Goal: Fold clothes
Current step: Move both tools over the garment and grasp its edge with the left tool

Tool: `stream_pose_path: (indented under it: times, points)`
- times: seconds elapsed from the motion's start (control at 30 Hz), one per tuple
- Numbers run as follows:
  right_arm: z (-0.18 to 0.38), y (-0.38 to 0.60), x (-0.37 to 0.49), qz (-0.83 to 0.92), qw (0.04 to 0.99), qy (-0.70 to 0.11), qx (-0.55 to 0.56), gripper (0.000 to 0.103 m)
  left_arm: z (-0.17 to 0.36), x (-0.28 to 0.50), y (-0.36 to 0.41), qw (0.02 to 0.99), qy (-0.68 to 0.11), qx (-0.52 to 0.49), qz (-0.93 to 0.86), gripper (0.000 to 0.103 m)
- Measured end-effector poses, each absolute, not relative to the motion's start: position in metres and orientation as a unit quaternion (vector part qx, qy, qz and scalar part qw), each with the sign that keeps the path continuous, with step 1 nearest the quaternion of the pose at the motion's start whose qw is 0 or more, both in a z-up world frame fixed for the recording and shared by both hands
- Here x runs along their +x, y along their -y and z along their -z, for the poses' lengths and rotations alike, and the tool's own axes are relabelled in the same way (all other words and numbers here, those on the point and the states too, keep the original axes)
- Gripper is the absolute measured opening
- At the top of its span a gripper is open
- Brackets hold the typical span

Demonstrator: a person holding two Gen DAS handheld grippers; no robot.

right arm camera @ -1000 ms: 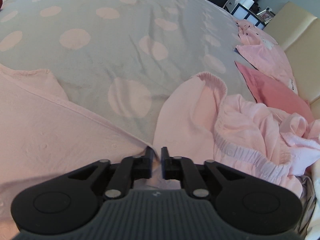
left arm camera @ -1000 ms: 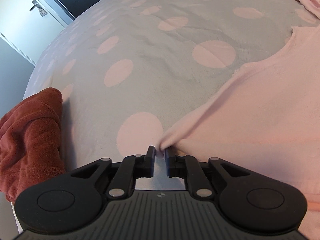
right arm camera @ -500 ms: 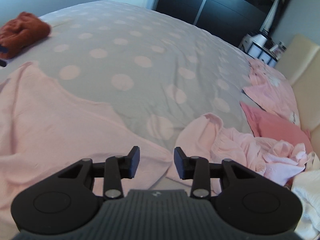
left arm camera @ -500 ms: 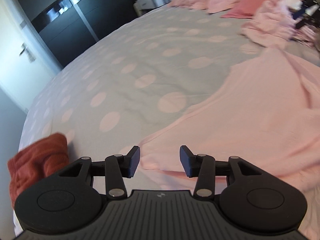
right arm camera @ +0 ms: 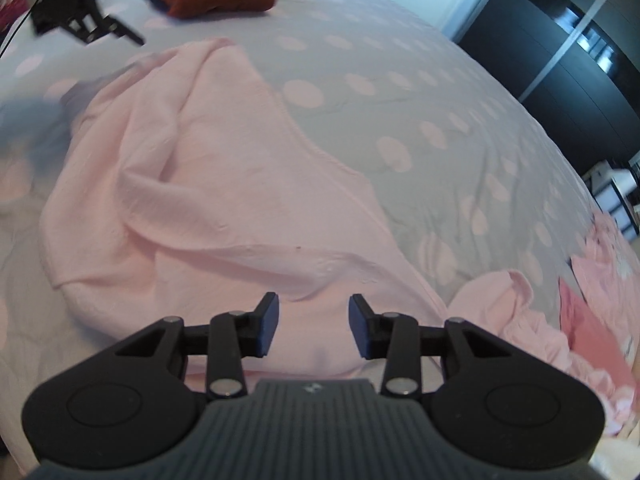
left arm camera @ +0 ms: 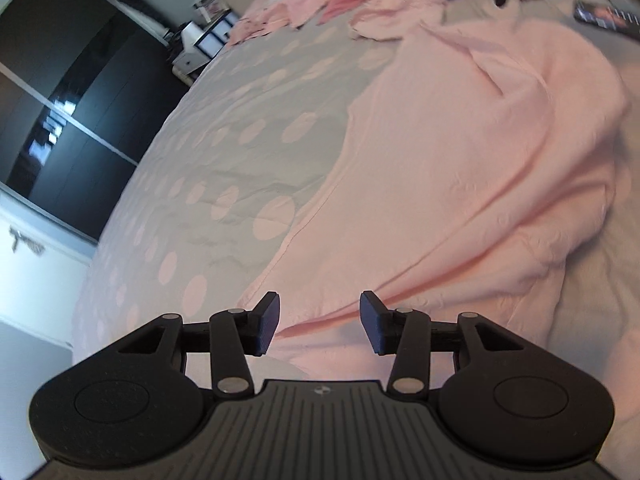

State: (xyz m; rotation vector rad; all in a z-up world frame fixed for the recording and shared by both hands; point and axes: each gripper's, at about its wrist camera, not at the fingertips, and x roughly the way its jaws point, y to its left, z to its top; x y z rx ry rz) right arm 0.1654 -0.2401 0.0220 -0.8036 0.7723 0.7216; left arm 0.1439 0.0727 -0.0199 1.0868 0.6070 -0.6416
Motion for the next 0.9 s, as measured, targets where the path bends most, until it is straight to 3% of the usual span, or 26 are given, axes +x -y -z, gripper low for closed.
stream_pose_path:
  times: [0.27,0.53,0.6,0.73,0.83,0.87,0.9]
  points:
    - [-0.007,0.229,0.171,-0.345,0.767,-0.352,-0.41,0.042,0.067,0.142,-0.054,0.701,-0.247,0.598,0.299,0.042]
    - [0.019,0.217,0.183,-0.357,0.727,-0.305,-0.501,0.048,0.077,0.159,-0.044,0.696,-0.229,0.611,0.3,0.03]
    - [0.02,0.213,0.185,-0.374,0.716,-0.283,-0.518,0.061,0.075,0.163,-0.041,0.699,-0.23,0.604,0.306,0.028]
    - [0.022,0.199,0.19,-0.413,0.699,-0.258,-0.523,0.066,0.078,0.17,-0.039,0.7,-0.232,0.595,0.32,0.025]
    - [0.026,0.192,0.19,-0.438,0.68,-0.27,-0.522,0.057,0.082,0.173,-0.036,0.692,-0.244,0.593,0.332,0.012]
    - [0.027,0.191,0.19,-0.443,0.674,-0.277,-0.522,0.041,0.082,0.172,-0.036,0.69,-0.246,0.593,0.335,0.008]
    - [0.028,0.191,0.19,-0.443,0.671,-0.285,-0.523,0.032,0.082,0.172,-0.035,0.689,-0.248,0.591,0.338,0.005]
